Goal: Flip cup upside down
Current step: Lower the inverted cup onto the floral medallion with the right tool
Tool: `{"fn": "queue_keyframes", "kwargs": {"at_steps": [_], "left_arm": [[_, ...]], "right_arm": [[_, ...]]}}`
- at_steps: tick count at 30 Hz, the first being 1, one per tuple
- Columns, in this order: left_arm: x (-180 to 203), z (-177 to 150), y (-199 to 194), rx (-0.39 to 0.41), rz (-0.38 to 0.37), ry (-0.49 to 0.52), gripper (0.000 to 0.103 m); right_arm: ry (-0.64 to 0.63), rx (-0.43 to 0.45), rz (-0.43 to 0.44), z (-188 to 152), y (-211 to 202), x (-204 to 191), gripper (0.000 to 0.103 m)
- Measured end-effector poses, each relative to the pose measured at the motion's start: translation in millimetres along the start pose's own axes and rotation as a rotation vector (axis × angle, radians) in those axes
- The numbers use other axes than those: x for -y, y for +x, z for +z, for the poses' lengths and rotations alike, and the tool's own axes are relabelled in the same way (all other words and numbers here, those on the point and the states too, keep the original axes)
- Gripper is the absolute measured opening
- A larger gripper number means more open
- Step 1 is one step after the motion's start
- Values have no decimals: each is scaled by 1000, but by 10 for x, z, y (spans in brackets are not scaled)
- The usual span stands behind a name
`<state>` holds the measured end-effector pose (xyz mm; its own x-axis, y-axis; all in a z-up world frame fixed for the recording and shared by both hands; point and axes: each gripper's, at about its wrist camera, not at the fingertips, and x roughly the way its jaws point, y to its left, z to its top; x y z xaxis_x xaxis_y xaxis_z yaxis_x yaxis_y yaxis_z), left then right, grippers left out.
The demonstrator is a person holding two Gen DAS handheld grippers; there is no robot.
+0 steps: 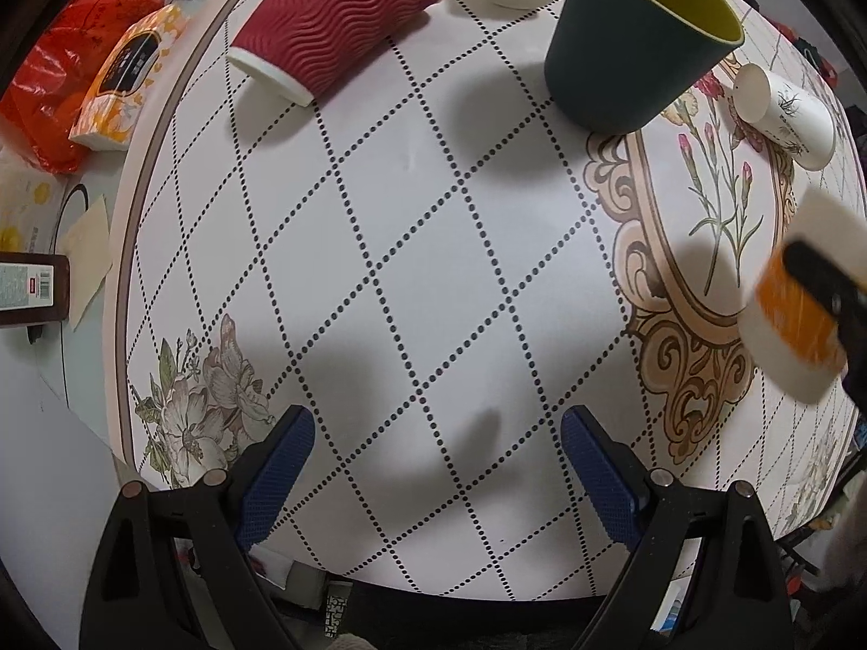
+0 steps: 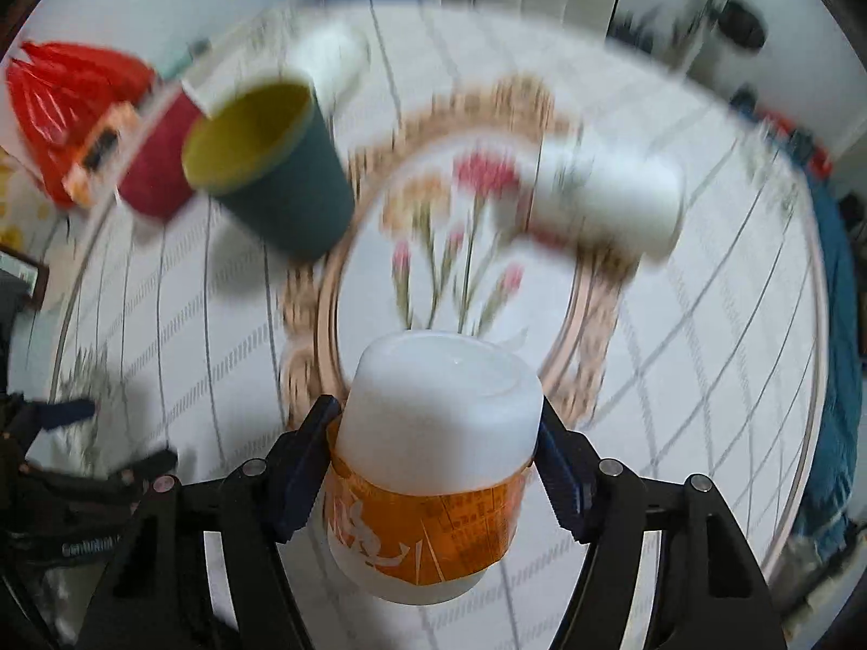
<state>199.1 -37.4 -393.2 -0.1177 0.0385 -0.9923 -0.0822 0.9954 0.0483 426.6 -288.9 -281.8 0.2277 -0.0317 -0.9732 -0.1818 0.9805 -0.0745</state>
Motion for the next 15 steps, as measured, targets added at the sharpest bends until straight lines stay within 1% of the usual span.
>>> {"fn": "queue_keyframes", "kwargs": {"at_steps": [1,2,3,5,6,9,11,14,15], "left_arm": [[31,40,-14,0,1,4,93],[45,53,-21,3,5,6,93],[54,59,-26,5,8,10,93],[76,67,-34,6,17,13,93],[86,67,-40,6,19,13,93],[113,61,-64,13,26,20,93],[136,50,-69,14,31,23,93],[162,6,-72,15,33,24,93],[173,-7,-73,17,18,37,93]], "right_arm": [[2,66,-11,-4,-26,35,72],[4,105,-26,95,-118,-95,72],[7,136,-35,94,-169,-109,72],[15,179,-48,8,-53,-192,72],[17,192,-51,-35,-66,-159,72],[24,208,-42,-195,83,-172,72],[3,236,-43,-303,138,-222,72],[-20,249,-40,-392,90,-228,72],[-17,248,-35,-424,81,-219,72]]}}
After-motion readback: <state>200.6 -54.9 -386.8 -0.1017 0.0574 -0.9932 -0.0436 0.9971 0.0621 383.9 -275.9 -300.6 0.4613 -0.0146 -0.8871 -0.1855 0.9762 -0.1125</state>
